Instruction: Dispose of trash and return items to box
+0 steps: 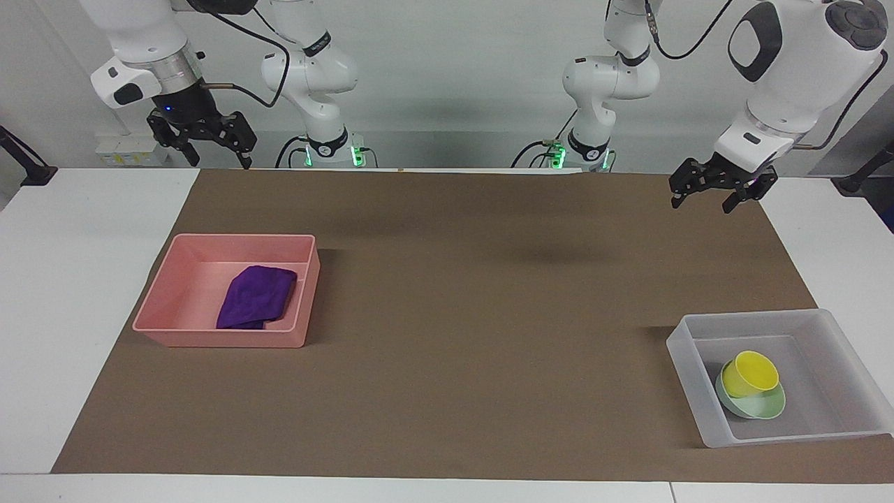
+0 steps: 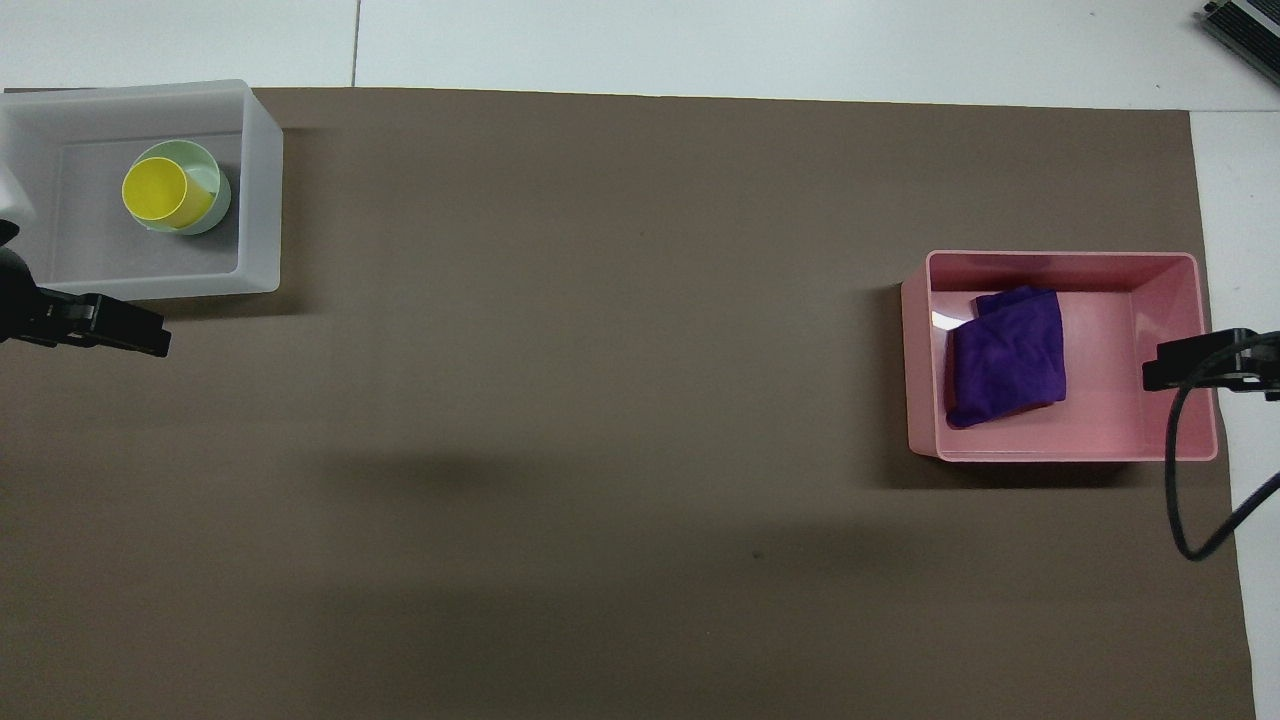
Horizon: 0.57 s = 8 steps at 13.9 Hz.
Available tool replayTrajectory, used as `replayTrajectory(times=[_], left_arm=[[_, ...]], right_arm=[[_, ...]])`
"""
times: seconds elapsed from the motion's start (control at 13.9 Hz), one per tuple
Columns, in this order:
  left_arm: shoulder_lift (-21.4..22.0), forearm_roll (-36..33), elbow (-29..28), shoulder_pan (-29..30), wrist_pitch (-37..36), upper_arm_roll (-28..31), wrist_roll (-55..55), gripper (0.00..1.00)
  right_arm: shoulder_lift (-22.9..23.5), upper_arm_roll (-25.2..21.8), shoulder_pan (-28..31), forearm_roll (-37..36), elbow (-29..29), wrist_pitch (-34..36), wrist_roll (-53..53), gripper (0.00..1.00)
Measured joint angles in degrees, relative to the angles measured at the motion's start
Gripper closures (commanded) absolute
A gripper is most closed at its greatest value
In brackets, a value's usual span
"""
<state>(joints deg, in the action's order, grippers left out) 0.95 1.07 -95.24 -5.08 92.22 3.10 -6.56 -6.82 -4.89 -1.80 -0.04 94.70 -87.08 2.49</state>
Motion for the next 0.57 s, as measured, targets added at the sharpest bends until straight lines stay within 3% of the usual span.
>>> replayTrajectory(times=[0.57], left_arm=[[0.0, 0.0, 0.0, 2.0, 0.2, 0.2, 0.1, 0.0]], right_arm=[[0.0, 0.0, 0.0, 0.0, 0.0, 0.0, 0.0, 0.0]])
